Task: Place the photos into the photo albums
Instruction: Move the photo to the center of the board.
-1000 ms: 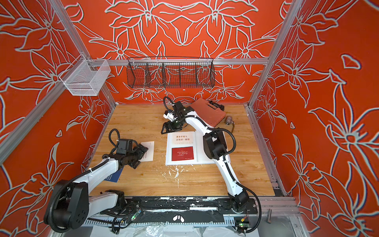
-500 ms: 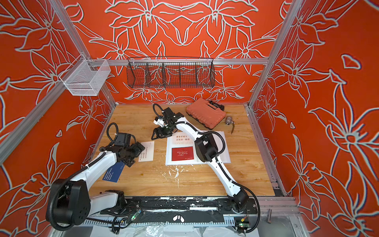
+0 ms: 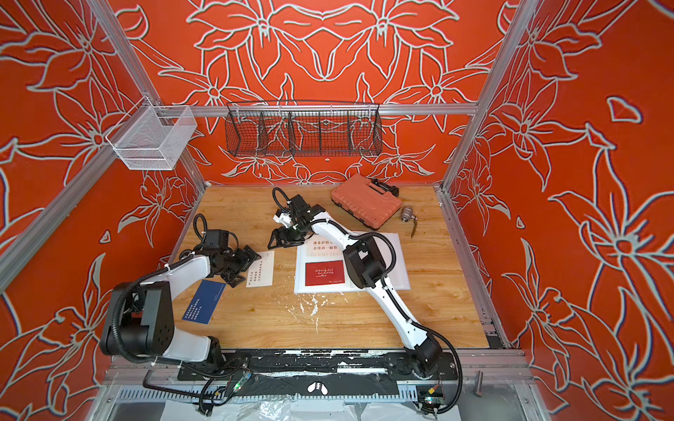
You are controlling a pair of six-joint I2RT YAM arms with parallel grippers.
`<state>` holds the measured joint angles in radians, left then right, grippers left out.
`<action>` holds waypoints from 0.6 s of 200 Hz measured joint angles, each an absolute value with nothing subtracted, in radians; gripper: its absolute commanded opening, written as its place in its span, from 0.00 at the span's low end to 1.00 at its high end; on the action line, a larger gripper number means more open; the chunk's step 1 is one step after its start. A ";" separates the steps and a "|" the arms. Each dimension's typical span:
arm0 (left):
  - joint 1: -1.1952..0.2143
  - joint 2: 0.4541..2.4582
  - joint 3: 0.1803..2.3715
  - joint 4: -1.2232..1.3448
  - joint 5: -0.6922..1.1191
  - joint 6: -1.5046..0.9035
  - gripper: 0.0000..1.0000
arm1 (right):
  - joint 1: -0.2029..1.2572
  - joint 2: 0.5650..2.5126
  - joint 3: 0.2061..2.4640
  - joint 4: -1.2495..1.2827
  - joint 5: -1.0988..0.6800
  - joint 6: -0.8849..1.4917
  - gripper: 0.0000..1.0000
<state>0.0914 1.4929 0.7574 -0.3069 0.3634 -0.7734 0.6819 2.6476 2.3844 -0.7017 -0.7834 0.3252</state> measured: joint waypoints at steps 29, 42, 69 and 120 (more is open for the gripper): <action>0.093 1.571 0.821 -0.273 0.415 -0.738 0.97 | 0.673 2.594 2.283 -0.640 -0.776 0.354 0.85; 0.093 1.593 0.840 -0.260 0.428 -0.723 0.97 | 0.669 2.576 2.253 -0.630 -0.766 0.364 0.85; 0.093 1.617 0.856 -0.236 0.449 -0.703 0.97 | 0.654 2.556 2.216 -0.611 -0.759 0.385 0.85; 0.066 1.689 0.915 -0.180 0.488 -0.699 0.97 | 0.625 2.545 2.200 -0.605 -0.749 0.395 0.85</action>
<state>0.0662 1.6890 0.9146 -0.1802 0.4877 -0.6994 0.6250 2.5450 2.1998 -0.6048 -0.7490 0.3954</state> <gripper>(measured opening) 0.972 0.849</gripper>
